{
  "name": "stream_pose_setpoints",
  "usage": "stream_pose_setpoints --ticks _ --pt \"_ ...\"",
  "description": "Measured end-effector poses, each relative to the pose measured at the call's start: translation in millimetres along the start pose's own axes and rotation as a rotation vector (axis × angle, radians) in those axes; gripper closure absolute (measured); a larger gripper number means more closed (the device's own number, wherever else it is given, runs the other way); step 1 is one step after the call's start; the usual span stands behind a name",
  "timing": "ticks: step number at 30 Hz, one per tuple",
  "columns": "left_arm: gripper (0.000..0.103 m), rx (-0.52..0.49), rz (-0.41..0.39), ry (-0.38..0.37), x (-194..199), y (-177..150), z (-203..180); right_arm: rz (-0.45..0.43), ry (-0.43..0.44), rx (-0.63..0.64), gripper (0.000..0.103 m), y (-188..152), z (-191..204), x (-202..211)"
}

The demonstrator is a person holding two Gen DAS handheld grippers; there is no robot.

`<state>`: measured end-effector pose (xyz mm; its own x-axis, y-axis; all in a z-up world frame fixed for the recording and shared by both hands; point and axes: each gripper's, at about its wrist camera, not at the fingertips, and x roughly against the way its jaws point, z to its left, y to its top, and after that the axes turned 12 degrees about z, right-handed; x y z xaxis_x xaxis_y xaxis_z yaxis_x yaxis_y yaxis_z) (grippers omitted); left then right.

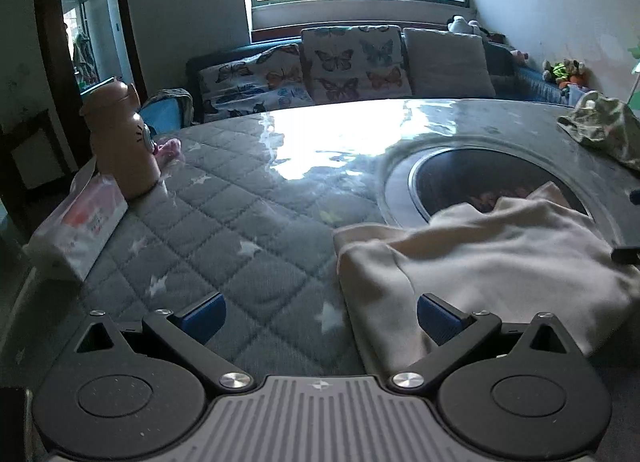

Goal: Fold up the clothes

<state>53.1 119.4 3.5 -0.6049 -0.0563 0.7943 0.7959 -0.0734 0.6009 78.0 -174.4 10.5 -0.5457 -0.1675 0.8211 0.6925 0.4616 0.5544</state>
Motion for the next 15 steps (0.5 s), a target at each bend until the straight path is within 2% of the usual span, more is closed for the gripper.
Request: stream_pose_setpoints --ticks 4,8,12,15 --pt "0.0 0.003 0.024 0.044 -17 6 4 0.025 -0.01 0.001 0.0 1 2 -14" --pt "0.0 0.019 0.034 0.032 -22 8 11 0.04 -0.004 -0.001 0.0 1 -4 -16" --pt "0.0 0.019 0.004 0.038 -21 17 10 0.011 0.003 -0.002 0.0 12 -6 -13" --pt "0.0 0.013 0.009 0.063 -28 23 11 -0.004 -0.002 0.001 0.0 22 -5 -20"
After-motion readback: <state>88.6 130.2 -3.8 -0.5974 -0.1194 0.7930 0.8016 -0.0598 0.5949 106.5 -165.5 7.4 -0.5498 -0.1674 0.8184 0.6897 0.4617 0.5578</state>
